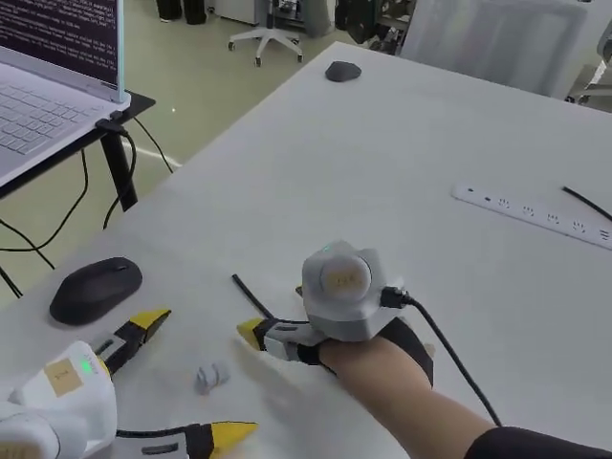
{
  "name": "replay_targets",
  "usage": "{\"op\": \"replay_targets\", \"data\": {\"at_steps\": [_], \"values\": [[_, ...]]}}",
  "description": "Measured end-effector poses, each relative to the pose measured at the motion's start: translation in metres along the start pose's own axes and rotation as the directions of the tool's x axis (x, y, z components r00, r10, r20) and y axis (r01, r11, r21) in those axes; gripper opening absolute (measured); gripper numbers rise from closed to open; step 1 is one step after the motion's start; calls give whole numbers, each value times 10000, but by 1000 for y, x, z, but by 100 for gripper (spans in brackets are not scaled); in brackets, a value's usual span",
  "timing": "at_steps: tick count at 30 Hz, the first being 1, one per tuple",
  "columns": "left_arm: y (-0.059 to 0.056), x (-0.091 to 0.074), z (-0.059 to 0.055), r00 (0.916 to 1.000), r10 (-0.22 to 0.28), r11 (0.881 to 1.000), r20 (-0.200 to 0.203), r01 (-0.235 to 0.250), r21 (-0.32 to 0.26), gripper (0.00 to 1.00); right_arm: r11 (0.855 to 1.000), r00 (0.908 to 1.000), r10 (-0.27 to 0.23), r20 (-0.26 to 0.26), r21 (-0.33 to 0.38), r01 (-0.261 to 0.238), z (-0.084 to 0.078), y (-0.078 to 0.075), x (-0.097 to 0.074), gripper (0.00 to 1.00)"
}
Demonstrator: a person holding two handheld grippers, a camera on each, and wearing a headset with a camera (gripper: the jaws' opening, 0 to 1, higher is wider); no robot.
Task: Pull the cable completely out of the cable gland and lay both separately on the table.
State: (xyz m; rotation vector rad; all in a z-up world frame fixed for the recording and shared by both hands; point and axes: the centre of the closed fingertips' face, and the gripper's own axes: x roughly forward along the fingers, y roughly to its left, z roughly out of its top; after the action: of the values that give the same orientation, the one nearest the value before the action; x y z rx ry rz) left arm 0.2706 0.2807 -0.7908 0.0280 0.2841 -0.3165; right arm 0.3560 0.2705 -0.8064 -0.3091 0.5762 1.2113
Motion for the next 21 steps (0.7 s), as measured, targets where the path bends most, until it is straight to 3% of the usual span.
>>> {"op": "replay_targets", "data": {"at_steps": [2, 4, 5, 6, 8, 12, 14, 17, 19, 21], "values": [[1, 0, 4, 10000, -11, 9998, 15, 11, -212, 99, 9997, 9984, -85, 562, 255, 70, 9, -1, -3, 74], [3, 0, 7, 9999, 86, 9995, 84, -84, -297, 99, 9966, 9936, -501, 1012, 703, 431, 16, -10, -7, 99], [2, 1, 9, 9999, 28, 9981, 124, -20, -617, 99, 9956, 9944, -753, 739, 618, 708, 12, -16, -13, 97], [2, 1, 10, 9999, 16, 9970, 104, -7, -780, 99, 9948, 9922, -840, 917, 651, 782, 16, -19, -15, 99], [1, 2, 13, 10000, -22, 9971, 92, 29, -764, 99, 9925, 9893, -1029, 1037, 765, 953, 18, -27, -22, 99], [-5, 4, 21, 9997, -255, 9971, -51, 251, -721, 99, 9849, 9844, -1577, 781, 852, 1510, 11, -46, -43, 99], [-9, 6, 27, 9988, -493, 9961, -61, 487, -732, 99, 9756, 9767, -1994, 798, 1094, 1903, 7, -57, -60, 99], [-9, 11, 35, 9984, -499, 9941, -248, 472, -976, 99, 9492, 9604, -2721, 605, 1807, 2576, -6, -74, -90, 99], [-13, 14, 48, 9981, -607, 9936, -53, 599, -958, 99, 9440, 9558, -2878, 605, 1863, 2724, -9, -79, -104, 99], [-18, 16, 53, 9965, -822, 9943, -176, 807, -695, 99, 9367, 9477, -3132, 613, 1843, 2976, -13, -84, -125, 99]]}}
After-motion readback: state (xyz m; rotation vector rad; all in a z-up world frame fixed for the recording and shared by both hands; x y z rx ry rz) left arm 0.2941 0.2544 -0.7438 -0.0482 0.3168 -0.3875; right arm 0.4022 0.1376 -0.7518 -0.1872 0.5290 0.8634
